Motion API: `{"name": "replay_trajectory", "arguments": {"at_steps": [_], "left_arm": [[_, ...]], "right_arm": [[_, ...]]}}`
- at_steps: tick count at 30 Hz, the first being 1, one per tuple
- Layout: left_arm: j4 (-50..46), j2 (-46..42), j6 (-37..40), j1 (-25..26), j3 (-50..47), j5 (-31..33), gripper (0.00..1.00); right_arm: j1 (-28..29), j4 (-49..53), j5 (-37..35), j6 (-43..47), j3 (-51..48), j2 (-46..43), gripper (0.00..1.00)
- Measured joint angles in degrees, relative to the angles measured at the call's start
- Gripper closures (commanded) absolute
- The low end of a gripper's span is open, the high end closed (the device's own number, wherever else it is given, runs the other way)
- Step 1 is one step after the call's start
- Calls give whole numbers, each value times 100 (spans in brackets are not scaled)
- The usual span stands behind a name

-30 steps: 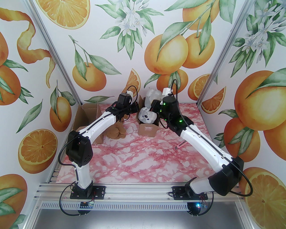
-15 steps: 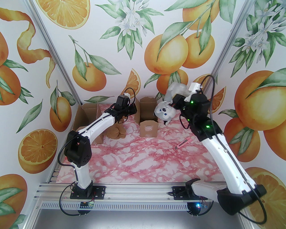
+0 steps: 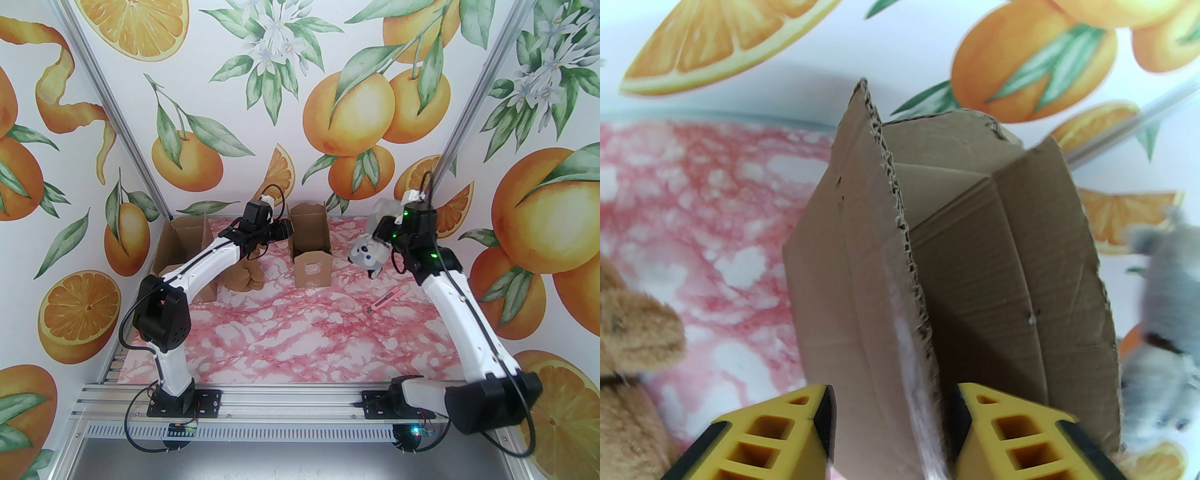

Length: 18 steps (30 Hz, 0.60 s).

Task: Unpack the express box

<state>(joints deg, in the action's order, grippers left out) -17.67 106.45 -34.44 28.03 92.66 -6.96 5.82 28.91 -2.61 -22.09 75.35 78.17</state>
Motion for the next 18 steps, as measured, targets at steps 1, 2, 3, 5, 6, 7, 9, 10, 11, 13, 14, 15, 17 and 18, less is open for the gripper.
{"name": "replay_trajectory", "arguments": {"at_steps": [1, 2, 3, 5, 6, 7, 9, 10, 11, 13, 14, 15, 17, 18], "left_arm": [[17, -35, 35, 0, -7, -11, 37], [37, -79, 63, 0, -9, 2, 35], [63, -127, 111, 0, -15, 9, 34], [109, -232, 216, 0, -22, 42, 32], [129, -282, 278, 0, -22, 59, 31], [142, -332, 334, 0, -26, 83, 30], [175, -448, 496, 0, -33, 142, 29], [192, -501, 601, 0, -33, 177, 29], [210, -562, 699, 0, -35, 221, 28], [273, -702, 931, 0, -83, 339, 26], [313, -796, 1082, 0, -144, 409, 25], [343, -879, 1224, -2, -214, 470, 25], [398, -1036, 1530, -15, -376, 595, 21], [450, -1110, 1718, -28, -483, 662, 17]], "right_arm": [[2, 22, 28, 81, -33, 129, 100], [0, 52, 55, 168, -50, 275, 100], [2, 85, 85, 238, -57, 426, 100], [2, 114, 142, 358, -61, 710, 100], [2, 107, 162, 404, -72, 852, 100], [2, 96, 162, 428, -87, 960, 100], [2, 76, 157, 490, -162, 1191, 100], [2, 72, 157, 509, -181, 1287, 100], [2, 63, 153, 535, -201, 1421, 100], [2, 9, 144, 570, -238, 1622, 100], [2, -48, 122, 581, -264, 1720, 100], [2, -111, 98, 595, -295, 1797, 100], [2, -258, 55, 601, -345, 1882, 84], [2, -330, 33, 603, -352, 1912, 65]]}}
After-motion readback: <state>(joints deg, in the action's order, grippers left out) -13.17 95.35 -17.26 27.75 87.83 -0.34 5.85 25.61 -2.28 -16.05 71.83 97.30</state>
